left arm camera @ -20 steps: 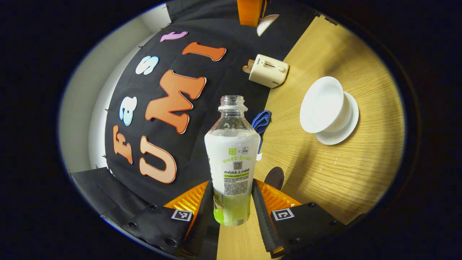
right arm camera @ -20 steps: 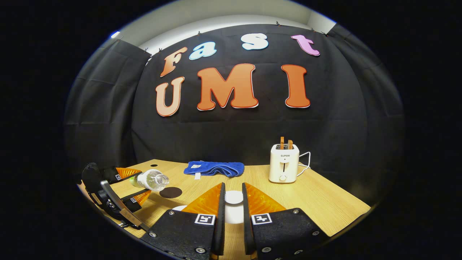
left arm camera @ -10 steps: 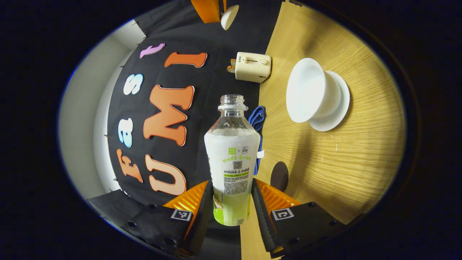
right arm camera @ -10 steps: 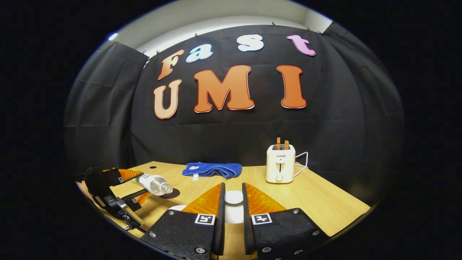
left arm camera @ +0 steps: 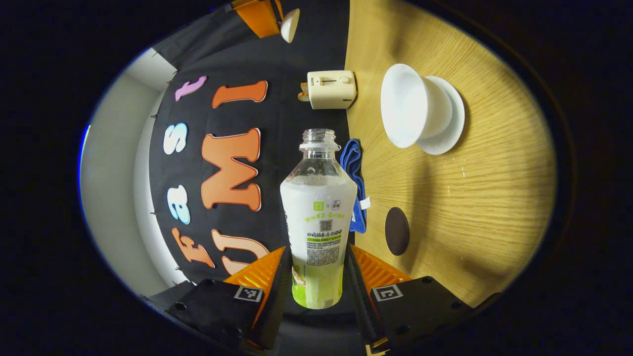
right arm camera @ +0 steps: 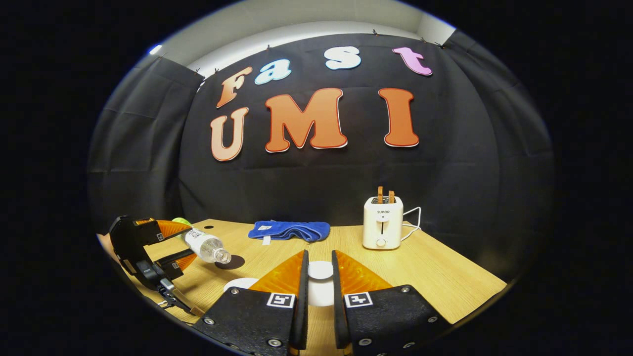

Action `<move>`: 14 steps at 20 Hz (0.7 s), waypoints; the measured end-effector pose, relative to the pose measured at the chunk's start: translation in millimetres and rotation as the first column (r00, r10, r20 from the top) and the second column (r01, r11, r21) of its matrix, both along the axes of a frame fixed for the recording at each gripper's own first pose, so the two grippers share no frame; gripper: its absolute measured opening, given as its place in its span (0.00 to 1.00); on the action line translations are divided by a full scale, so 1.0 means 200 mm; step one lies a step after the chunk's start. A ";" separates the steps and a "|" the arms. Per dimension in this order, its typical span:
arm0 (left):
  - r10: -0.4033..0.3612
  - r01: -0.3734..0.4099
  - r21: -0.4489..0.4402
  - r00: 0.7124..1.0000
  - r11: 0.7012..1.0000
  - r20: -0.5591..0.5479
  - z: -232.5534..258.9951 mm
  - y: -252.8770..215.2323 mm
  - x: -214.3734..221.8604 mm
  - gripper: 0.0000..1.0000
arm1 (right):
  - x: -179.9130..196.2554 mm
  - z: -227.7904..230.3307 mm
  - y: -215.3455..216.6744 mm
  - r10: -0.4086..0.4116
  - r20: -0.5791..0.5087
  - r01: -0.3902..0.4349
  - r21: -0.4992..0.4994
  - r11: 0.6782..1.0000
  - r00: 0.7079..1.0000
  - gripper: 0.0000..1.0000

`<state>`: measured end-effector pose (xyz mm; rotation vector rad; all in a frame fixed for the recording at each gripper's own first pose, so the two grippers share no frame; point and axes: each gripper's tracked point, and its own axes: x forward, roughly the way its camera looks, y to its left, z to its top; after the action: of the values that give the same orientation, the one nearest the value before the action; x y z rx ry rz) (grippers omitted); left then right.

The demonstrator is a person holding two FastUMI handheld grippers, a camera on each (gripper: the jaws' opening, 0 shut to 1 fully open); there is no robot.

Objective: Open the teacup lid with one hand, grasp the water bottle and pour water into the teacup with the other hand; after pouring, place the water bottle on the coaster and then close the teacup lid.

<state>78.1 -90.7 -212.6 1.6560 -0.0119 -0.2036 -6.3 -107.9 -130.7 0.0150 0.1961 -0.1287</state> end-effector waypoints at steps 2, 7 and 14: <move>-0.011 0.011 0.028 1.000 1.000 0.011 0.01 -0.01 0.00 0.64 | 0.00 0.01 0.00 0.002 0.004 -0.002 -0.002 1.000 1.000 0.22; -0.020 0.018 0.053 1.000 0.998 0.022 0.03 -0.01 -0.01 0.64 | -0.02 0.01 -0.01 0.000 0.005 0.000 -0.004 1.000 1.000 0.22; -0.032 0.029 0.087 0.999 0.996 0.039 0.04 -0.02 -0.01 0.64 | -0.02 0.00 -0.03 -0.005 0.003 0.005 0.003 1.000 1.000 0.23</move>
<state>75.7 -95.2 -204.2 1.7468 -0.0595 -0.1961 -10.6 -114.1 -131.3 0.0190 0.1931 -0.1331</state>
